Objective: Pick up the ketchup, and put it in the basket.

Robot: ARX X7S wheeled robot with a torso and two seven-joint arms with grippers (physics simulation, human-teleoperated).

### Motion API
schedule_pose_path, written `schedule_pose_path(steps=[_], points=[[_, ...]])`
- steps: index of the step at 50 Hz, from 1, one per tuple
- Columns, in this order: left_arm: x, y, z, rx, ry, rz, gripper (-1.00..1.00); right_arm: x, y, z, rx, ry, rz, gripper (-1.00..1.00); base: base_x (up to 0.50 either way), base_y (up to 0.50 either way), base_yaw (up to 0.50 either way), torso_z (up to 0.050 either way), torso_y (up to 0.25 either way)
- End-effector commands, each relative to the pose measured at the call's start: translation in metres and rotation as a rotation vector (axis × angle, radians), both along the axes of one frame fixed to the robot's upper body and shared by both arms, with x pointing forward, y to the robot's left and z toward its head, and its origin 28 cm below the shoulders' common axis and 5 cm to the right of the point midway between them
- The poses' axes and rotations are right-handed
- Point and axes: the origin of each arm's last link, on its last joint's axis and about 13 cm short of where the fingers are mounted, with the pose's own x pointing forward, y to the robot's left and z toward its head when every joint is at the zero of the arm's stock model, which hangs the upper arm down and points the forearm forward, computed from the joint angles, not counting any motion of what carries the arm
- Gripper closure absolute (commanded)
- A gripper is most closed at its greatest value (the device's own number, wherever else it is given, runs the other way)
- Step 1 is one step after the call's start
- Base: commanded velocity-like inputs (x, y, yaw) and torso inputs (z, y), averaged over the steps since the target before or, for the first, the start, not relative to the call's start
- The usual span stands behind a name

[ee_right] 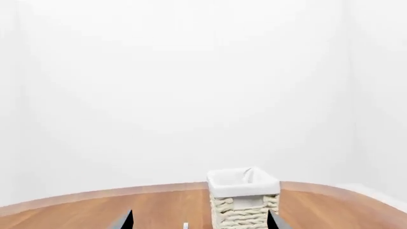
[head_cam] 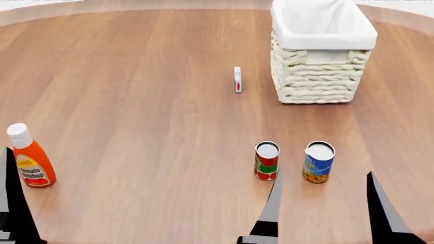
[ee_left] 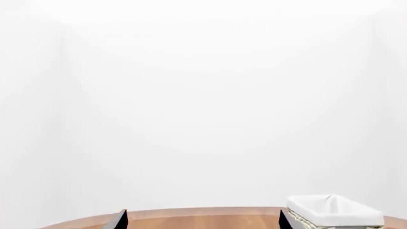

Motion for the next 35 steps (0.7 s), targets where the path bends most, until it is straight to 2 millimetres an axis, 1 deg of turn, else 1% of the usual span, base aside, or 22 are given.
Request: schedule_pose_path(steps=[1, 35], points=[[-0.0117, 0.0035, 0.0094, -0.003, 0.016, 0.019, -1.00, -0.0081, 0.0007, 0.0115, -0.009, -0.043, 0.001, -1.00, 0.50, 0.00, 0.00, 0.000, 0.000], [-0.0139, 0.0030, 0.0107, 0.001, 0.012, 0.016, -1.00, -0.0076, 0.0034, 0.0098, -0.040, -0.022, 0.010, -1.00, 0.50, 0.00, 0.00, 0.000, 0.000]])
